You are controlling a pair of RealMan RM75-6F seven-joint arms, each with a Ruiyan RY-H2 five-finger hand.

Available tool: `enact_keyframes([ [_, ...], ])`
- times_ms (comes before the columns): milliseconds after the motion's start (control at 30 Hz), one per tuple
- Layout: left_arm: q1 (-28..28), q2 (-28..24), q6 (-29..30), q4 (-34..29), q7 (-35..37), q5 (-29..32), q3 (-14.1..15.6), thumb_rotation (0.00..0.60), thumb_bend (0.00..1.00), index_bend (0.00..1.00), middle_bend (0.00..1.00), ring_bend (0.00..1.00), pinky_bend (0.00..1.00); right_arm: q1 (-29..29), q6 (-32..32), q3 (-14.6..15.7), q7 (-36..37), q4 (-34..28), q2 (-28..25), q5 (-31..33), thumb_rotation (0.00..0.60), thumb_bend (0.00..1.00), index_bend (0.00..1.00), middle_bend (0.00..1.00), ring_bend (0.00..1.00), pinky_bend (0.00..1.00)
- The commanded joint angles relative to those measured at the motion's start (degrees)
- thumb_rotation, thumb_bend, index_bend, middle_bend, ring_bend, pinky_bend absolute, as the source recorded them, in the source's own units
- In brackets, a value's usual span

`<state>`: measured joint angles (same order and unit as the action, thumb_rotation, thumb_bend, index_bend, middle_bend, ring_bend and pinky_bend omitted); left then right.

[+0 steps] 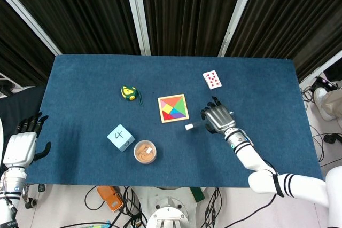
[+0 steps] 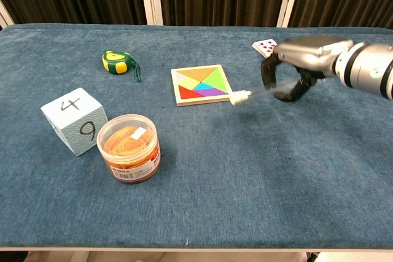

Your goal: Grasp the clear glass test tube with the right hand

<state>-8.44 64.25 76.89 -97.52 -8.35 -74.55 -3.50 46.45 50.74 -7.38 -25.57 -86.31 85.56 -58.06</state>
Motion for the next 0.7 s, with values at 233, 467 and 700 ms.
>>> enact_keyframes([
  [233,0.1,-0.1,0.2,-0.2,-0.1,-0.1,0.0,0.600,0.37,0.08,0.00,0.00,0.04,2.2,0.8,-3.6,0.5,-3.6,-0.8,0.0,0.600,0.62,0.72,0.55,0.33,0.00],
  [467,0.0,-0.1,0.1,-0.2,0.0,-0.1,0.1,0.600,0.37,0.08,0.00,0.00,0.04,4.1,0.2,-5.1,-0.2,-3.4,0.4,2.5,0.600,0.62,0.73,0.56,0.33,0.00],
  [700,0.1,-0.2,0.1,-0.3,0.2,0.1,0.0,0.600,0.37,0.08,0.00,0.00,0.04,5.3,0.8,-7.2,2.0,-3.6,1.0,2.6,0.600,0.62,0.73,0.56,0.34,0.00],
])
